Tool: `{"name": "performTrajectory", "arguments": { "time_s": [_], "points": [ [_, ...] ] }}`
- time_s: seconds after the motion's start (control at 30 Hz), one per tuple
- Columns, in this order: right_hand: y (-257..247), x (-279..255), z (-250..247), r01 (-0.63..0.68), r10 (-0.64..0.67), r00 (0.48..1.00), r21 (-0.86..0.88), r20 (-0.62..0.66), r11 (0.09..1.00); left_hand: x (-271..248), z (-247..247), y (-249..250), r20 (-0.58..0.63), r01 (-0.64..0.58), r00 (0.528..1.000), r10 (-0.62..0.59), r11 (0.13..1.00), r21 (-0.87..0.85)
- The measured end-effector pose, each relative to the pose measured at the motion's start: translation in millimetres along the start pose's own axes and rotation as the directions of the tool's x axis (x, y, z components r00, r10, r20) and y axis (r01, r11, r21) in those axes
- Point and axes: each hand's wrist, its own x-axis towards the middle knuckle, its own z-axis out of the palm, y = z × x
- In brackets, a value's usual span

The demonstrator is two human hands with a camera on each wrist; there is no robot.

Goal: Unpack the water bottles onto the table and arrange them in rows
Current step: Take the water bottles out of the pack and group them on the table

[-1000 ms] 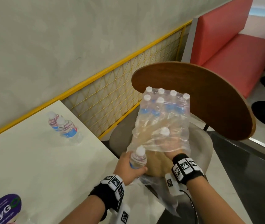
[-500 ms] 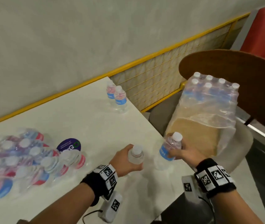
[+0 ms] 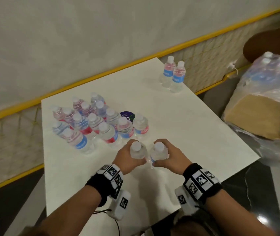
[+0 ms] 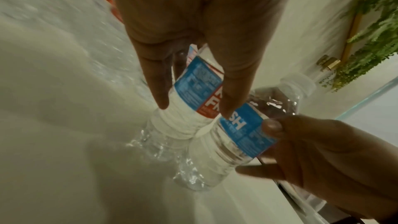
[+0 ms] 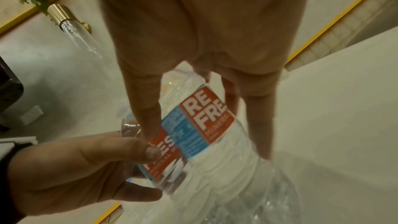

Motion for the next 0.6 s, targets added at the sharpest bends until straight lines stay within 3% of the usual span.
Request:
{"name": "performTrajectory", "arguments": {
  "time_s": [0.17,0.23,0.33,0.4,0.47,0.53,0.57,0.6],
  "points": [
    [-4,14,51,-0.221,0.222,0.975,-0.063,0.007,0.973,-7,-42,-42,-0.145,0.068,0.987,-0.074,0.997,-0.041],
    [-5,23,69,-0.261,0.261,0.965,0.037,-0.002,0.965,-3,-55,-60,-0.234,0.083,0.967,-0.096,0.994,-0.068],
    [-17,34,91,-0.309,0.310,0.949,0.350,0.056,0.884,-7,-72,-59,-0.367,0.096,0.919,-0.143,0.985,-0.145],
    [-29,37,102,-0.341,0.321,0.936,0.586,0.143,0.735,-7,-79,-64,-0.457,0.144,0.862,-0.217,0.971,-0.191],
    [-36,39,110,-0.366,0.331,0.921,0.750,0.206,0.552,-4,-84,-71,-0.456,0.234,0.832,-0.316,0.945,-0.228],
    [-43,41,118,-0.423,0.359,0.870,0.886,0.339,0.188,-2,-88,-76,-0.318,0.381,0.817,-0.482,0.864,-0.330],
    [-46,43,121,-0.441,0.350,0.850,0.895,0.393,0.067,0,-89,-78,-0.225,0.422,0.816,-0.532,0.815,-0.398],
    [-50,45,124,-0.459,0.334,0.840,0.888,0.427,0.021,3,-91,-79,-0.166,0.426,0.822,-0.545,0.782,-0.455]
  ]
}}
